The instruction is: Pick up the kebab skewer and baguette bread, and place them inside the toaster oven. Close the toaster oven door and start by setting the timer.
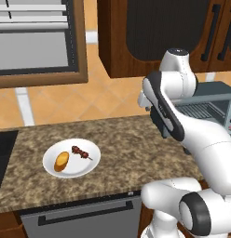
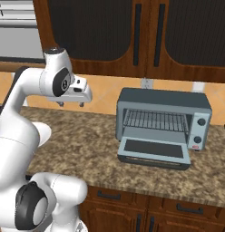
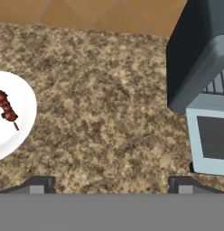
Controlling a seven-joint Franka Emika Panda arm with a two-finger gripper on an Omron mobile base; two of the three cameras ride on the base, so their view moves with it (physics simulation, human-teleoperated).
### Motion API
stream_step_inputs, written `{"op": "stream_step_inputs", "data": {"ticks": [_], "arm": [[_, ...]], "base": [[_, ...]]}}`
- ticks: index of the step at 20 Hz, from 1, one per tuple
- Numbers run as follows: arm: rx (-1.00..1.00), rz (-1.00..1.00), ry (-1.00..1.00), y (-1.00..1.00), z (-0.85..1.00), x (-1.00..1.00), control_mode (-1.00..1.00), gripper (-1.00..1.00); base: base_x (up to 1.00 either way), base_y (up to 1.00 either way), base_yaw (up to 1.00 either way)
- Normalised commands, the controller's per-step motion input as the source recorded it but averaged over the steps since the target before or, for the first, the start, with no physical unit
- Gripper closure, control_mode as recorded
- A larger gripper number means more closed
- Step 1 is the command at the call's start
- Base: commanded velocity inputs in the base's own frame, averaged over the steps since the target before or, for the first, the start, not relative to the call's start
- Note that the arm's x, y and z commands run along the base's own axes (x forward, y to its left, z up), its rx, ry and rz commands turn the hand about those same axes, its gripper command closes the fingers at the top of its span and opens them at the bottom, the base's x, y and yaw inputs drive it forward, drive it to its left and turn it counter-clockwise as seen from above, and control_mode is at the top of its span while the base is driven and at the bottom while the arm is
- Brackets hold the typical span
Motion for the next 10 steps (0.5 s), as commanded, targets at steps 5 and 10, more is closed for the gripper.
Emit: {"op": "stream_step_inputs", "data": {"ticks": [5, 10], "arm": [[0.00, 0.00, 0.00, 0.00, 0.00, 0.00, 1.00, -1.00], [0.00, 0.00, 0.00, 0.00, 0.00, 0.00, 1.00, -1.00]], "base": [[0.00, 0.00, 0.00], [0.00, 0.00, 0.00]]}}
